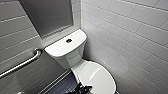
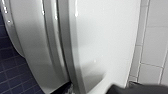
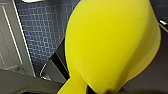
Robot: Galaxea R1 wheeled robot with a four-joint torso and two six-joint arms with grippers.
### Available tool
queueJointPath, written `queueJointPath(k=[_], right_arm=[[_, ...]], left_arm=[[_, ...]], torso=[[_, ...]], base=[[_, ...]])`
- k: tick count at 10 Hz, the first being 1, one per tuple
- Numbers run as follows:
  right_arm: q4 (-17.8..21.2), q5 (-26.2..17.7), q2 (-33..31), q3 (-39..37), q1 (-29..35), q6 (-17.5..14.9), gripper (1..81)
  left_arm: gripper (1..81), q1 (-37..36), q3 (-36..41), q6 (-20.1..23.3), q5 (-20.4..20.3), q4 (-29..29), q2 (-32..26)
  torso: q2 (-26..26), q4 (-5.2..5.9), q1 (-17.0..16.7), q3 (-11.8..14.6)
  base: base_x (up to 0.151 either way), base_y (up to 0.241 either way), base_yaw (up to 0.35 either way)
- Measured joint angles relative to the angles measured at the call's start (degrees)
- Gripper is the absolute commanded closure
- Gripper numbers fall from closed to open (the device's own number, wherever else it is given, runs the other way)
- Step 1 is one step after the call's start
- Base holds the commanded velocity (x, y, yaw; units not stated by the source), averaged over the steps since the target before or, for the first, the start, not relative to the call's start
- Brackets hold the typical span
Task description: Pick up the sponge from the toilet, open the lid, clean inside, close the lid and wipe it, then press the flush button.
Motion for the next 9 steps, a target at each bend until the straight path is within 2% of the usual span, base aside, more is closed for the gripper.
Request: queueJointPath(k=[4, 7, 9], right_arm=[[0.0, 0.0, 0.4, -0.9, 0.0, 0.0, 81.1], [0.0, 0.0, 0.4, -0.9, 0.0, 0.1, 81.1], [0.0, 0.0, 0.5, -1.1, 0.0, 0.1, 81.1]], left_arm=[[1.0, 1.2, -0.6, 0.2, -1.4, 0.2, 1.5], [1.0, 3.2, -3.9, 0.5, 1.0, 1.6, 5.7], [1.0, 3.9, -7.0, 0.4, 1.2, 1.9, 5.7]], torso=[[0.0, 0.00, 0.0, 0.0], [0.0, 0.00, 0.0, 0.0], [0.0, 0.00, 0.0, 0.0]], base=[[0.000, 0.000, 0.000], [0.000, 0.000, 0.000], [0.000, 0.000, 0.000]])
